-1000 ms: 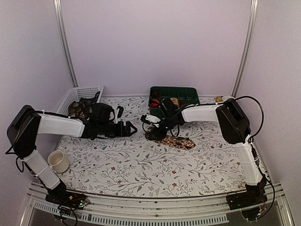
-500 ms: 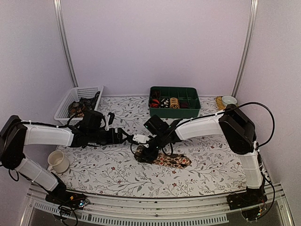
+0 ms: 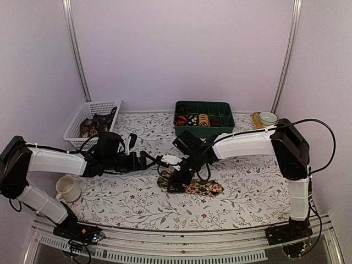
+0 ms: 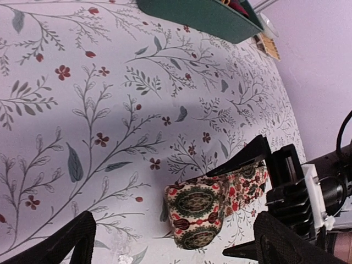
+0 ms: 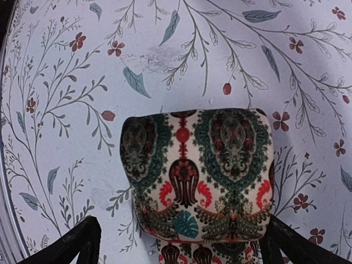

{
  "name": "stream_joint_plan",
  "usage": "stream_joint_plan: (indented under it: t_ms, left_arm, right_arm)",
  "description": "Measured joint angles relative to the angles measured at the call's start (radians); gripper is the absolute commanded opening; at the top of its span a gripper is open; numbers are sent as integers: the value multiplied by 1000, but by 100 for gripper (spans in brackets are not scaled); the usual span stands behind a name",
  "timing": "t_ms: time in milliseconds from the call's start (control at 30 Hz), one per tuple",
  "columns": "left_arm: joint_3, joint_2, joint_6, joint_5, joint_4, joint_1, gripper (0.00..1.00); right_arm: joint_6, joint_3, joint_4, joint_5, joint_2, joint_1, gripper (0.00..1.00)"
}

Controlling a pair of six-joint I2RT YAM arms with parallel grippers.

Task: Roll the ties
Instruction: Roll the tie at the center of the board.

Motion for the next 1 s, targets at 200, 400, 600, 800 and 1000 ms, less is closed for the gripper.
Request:
stream_joint_plan:
  t_ms: [200,400,600,800,1000]
  left_arm:
    - [-8,46,-55,63,106,-55,98]
    - [-5,155,-108,111,167,-90,92]
    - [-5,237,-155,138,217,-95,89]
    - [13,306,-188,157,264,-106,83]
    - [37,336,-217,146,274,-130,76]
  right_arm:
    - [157,-87,21,-26,-167,-32,98]
    - [379,-277,142,-72,-422,-145,82]
    - [547,-415,272,-113,-489,-168,72]
    - [662,-439,335,-161,-441,-167,67]
    - [733,-443,373,-210,-344,-174,63]
